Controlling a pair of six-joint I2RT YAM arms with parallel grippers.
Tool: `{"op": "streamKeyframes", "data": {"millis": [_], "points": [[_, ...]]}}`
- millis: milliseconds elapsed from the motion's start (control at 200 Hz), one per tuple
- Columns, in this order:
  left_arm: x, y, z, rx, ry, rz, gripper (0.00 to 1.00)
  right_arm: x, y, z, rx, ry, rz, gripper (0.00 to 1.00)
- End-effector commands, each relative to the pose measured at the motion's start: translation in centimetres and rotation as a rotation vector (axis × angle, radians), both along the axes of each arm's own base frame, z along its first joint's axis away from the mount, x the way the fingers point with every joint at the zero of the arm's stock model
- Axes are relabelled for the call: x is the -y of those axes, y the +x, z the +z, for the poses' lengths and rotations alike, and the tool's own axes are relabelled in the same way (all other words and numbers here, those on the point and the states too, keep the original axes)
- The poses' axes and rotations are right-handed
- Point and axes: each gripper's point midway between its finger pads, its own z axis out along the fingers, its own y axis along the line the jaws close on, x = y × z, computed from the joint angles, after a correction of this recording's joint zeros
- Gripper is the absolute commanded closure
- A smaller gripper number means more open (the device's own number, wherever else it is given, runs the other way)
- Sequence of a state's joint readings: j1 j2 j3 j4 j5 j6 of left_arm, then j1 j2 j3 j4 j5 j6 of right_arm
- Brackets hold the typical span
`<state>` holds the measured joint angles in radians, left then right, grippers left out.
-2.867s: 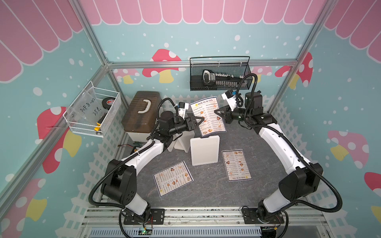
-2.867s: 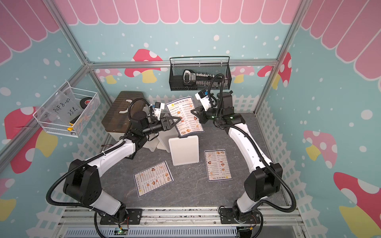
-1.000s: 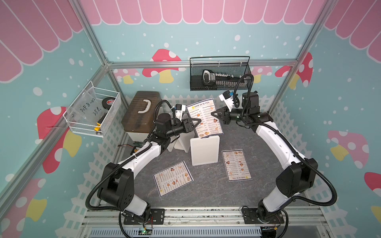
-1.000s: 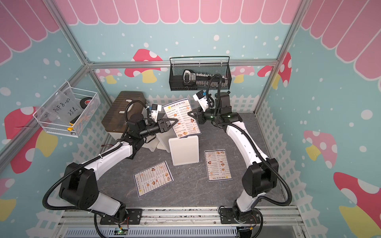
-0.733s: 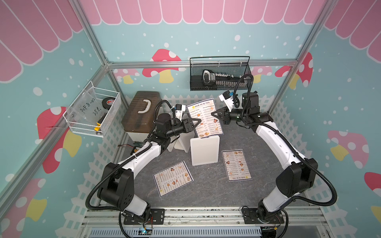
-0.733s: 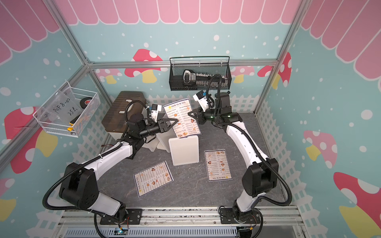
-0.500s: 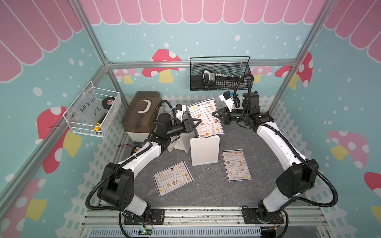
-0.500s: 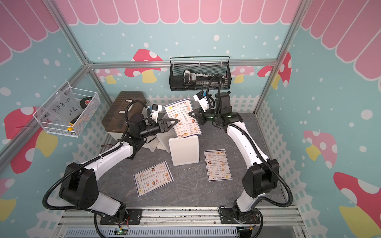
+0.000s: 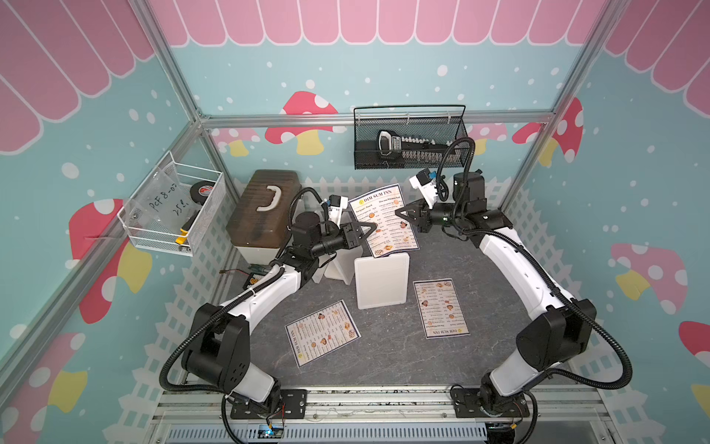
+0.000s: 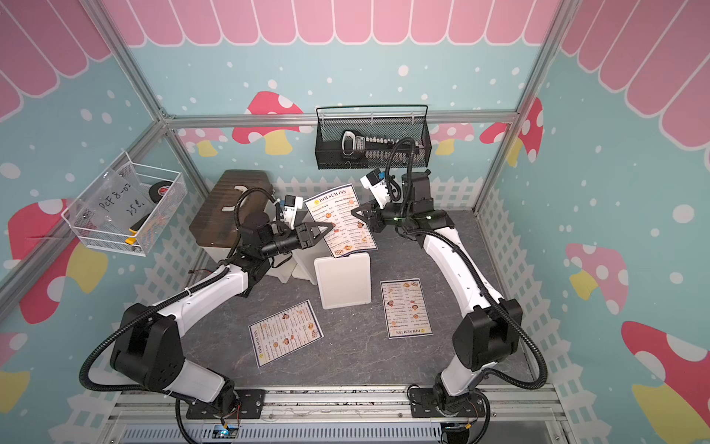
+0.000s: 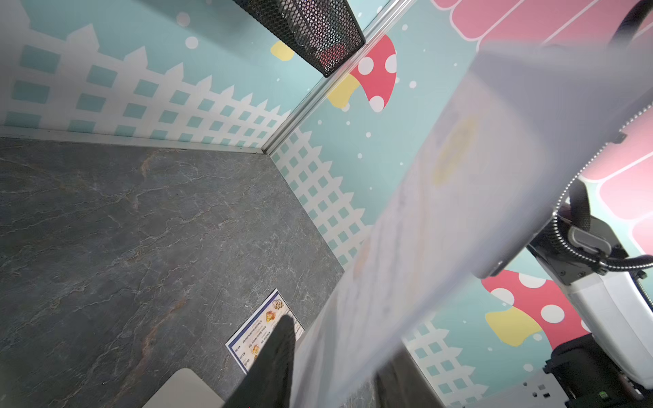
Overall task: Insert the menus into the narrow rack
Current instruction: Insert the menu into the narrow rack.
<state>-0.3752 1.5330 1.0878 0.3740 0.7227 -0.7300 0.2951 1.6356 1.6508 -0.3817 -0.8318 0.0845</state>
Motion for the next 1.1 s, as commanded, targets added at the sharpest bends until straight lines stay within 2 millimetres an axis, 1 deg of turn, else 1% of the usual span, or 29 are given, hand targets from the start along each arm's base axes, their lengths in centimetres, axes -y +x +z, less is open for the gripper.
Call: {"op": "streamKeyframes", "data": {"millis": [0, 190, 365, 565, 640, 870, 1096], "points": [[-0.2, -0.6, 0.7, 0.031, -0.009, 0.004, 0.65, -0.2, -0.5, 0.3, 0.004, 0.021, 0.036, 1.0], [-0.5, -0.7, 0.0, 0.019, -0.003, 0.018, 0.65, -0.6, -0.6, -0.4, -0.025, 0.032, 0.053, 1.0], [-0.7, -0.8, 0.1, 0.024, -0.005, 0.022, 0.65, -0.7, -0.7, -1.0, -0.039, 0.03, 0.058, 1.0], [-0.8, -0.8, -0.1, 0.019, 0.0, 0.021, 0.65, -0.7, -0.6, -1.3, -0.048, 0.03, 0.06, 1.0], [-0.7, -0.9, -0.1, 0.017, -0.001, 0.016, 0.65, -0.7, -0.6, -1.2, -0.041, 0.028, 0.055, 1.0], [-0.4, -0.9, 0.4, 0.023, -0.007, -0.001, 0.65, 0.0, -0.7, 0.6, 0.026, 0.014, 0.019, 1.0], [0.4, -1.2, 0.6, 0.026, -0.012, -0.03, 0.65, 0.5, -0.7, 0.8, 0.045, -0.013, -0.002, 1.0]]}}
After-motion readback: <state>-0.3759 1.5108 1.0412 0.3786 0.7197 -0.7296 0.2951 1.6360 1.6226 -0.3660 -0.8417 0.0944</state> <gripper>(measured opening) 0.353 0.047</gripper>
